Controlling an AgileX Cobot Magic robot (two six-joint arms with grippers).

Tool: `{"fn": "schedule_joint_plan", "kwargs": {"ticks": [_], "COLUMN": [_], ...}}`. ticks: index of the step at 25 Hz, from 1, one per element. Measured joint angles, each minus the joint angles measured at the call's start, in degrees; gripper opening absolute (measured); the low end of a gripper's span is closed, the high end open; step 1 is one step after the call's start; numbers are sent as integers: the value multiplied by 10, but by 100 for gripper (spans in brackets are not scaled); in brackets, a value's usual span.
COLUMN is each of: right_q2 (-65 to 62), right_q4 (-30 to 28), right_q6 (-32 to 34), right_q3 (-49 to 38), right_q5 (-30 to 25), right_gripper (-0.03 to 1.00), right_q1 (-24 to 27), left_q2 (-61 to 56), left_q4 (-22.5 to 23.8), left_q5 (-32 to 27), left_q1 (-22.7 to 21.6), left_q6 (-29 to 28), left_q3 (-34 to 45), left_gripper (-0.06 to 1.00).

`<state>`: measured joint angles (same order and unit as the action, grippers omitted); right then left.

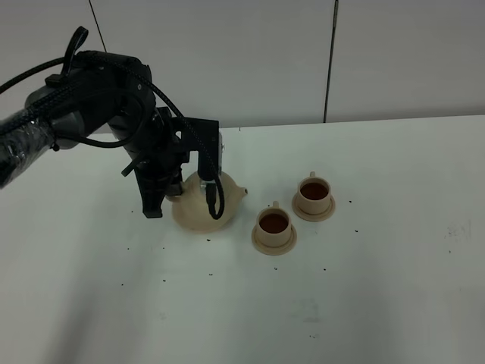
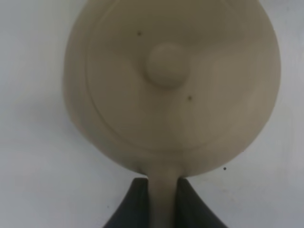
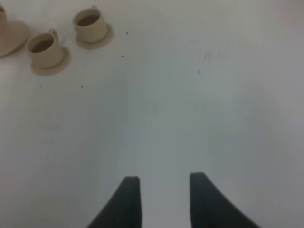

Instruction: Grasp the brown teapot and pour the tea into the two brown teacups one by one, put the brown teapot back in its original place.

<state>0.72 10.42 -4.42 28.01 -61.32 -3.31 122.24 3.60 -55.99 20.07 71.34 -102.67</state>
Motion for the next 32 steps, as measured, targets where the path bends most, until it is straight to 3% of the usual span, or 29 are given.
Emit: {"fn": "schedule_joint_plan", "kwargs": {"ticks": [10, 32], "right_q2": [0, 0], "right_q4": [0, 0], "right_q6": [0, 0], "right_q3": [0, 0], "right_q5": [0, 0], "right_gripper": [24, 24], "right_q1": [0, 0], "left_q2": [17, 29], "left_q4": [-47, -45], "left_q5": [48, 40], "left_q1": [0, -1], "left_q6": [33, 34], "left_q3": [0, 0], "left_gripper": [17, 17]}}
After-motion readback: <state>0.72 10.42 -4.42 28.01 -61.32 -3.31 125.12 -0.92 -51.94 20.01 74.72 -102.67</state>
